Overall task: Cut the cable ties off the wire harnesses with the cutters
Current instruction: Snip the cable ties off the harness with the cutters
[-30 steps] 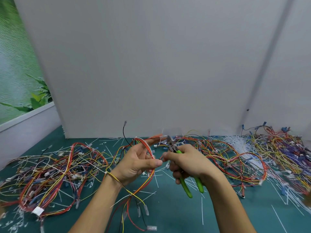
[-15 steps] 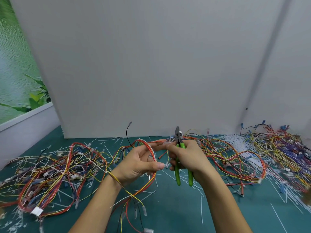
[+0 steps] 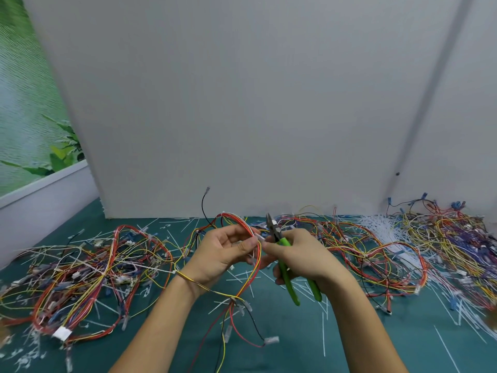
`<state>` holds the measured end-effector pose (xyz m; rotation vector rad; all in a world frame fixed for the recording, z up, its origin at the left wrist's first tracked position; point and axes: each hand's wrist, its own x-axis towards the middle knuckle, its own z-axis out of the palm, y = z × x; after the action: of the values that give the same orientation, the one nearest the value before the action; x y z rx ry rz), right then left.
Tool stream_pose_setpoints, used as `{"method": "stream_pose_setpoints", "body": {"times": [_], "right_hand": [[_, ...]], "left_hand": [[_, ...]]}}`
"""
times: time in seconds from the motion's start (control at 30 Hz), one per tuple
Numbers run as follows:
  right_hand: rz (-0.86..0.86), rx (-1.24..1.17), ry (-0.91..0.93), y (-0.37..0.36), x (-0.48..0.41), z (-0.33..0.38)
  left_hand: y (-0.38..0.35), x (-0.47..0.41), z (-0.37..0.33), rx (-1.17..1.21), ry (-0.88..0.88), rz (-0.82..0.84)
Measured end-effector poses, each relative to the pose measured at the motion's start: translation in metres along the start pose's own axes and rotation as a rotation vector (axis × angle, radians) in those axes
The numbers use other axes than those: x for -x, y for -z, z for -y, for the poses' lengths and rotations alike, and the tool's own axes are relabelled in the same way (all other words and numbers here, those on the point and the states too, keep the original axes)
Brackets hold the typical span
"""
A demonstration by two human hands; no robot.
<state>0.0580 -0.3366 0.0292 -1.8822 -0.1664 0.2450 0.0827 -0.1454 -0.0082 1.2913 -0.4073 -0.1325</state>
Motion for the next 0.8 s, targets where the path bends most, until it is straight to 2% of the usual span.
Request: {"method": "stream_pose_setpoints", "body": {"times": [0.13,0.33,0.67,0.8], "right_hand": [[0.019,-0.064,0.017,-0.0056,0.0015,0.003],[0.033,-0.123,0.027,-0.0043,-0.0001,0.0023],[0.028,-0.069,0.04,-0.0067,-0.0008,0.0013],[0.019,-0.058,0.069,-0.0053,-0.0014,0.0009]], "left_hand": [[0.0036,-0.0032,0.0014,0.05,-0.022,-0.069],[0.009,-0.0059,0.0032,0.016,-0.081,-0.069],[0.0093,-0.0052,0.0017,-0.007,-0.07,-0.052],[0.0074,-0.0057,0.0005,-0.071,-0.061,-0.107]]}}
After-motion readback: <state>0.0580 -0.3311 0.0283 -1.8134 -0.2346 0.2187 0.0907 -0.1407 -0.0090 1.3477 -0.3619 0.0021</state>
